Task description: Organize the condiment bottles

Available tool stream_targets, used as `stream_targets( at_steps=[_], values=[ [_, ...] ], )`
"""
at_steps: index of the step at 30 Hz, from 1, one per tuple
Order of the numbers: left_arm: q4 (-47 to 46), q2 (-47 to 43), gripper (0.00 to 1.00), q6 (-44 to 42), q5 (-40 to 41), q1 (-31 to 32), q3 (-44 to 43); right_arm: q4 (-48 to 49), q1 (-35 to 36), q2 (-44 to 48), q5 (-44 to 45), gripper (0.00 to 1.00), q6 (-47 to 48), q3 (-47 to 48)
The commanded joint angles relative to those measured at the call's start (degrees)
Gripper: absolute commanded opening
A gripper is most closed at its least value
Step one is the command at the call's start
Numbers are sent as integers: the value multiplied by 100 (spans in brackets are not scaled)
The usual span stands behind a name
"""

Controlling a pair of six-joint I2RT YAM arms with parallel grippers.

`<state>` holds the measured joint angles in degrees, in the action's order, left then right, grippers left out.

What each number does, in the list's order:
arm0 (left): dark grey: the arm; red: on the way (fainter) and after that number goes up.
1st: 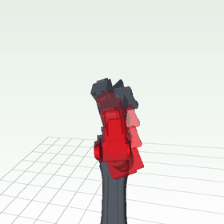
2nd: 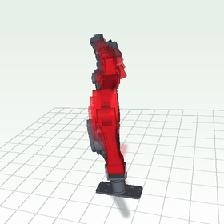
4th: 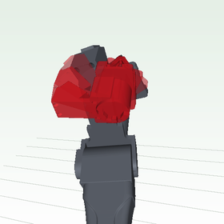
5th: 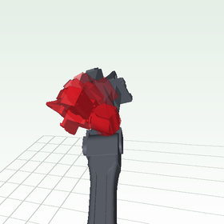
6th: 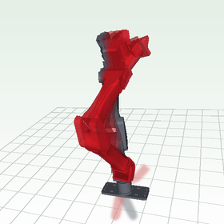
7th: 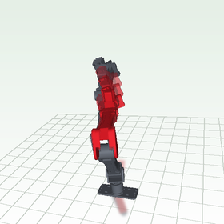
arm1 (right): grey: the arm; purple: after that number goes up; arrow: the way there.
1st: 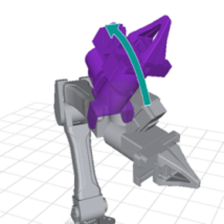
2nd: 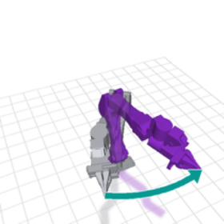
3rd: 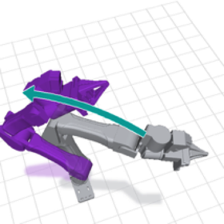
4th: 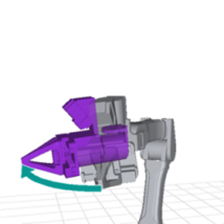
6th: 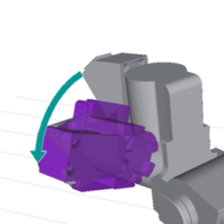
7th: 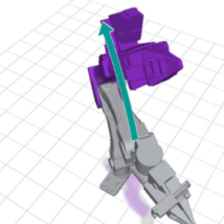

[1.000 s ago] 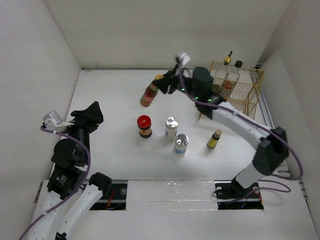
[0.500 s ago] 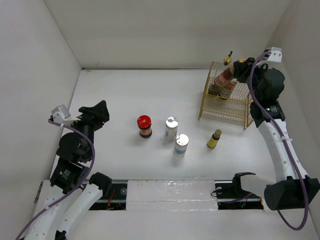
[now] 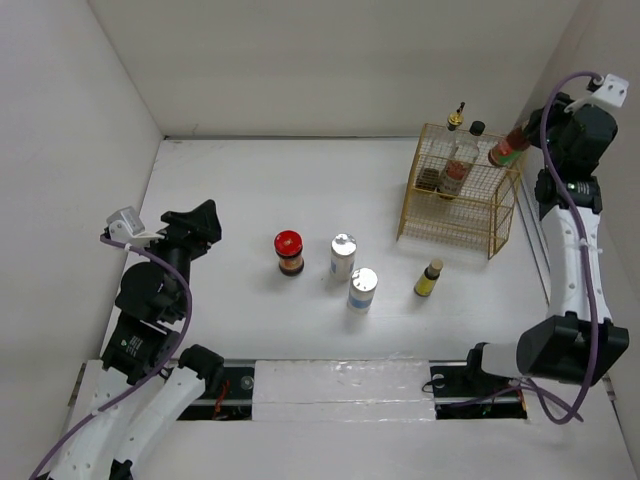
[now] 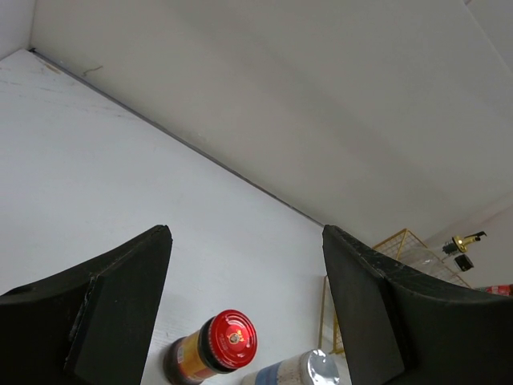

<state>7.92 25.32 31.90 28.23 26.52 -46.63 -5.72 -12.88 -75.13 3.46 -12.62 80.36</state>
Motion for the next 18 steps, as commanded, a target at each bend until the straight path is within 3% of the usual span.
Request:
stream_targets(
  at_steps=[1, 10, 18],
  values=[
    [-300, 34, 71, -114, -63, 2, -21, 897, -83, -97, 93, 10, 14, 866],
    [-300, 87, 71, -114, -10, 2, -21, 844, -135, -757, 146, 10, 199, 1219],
    [-300, 140, 70, -114, -10, 2, -21, 1134, -83, -977, 146, 10, 391, 709]
  ],
)
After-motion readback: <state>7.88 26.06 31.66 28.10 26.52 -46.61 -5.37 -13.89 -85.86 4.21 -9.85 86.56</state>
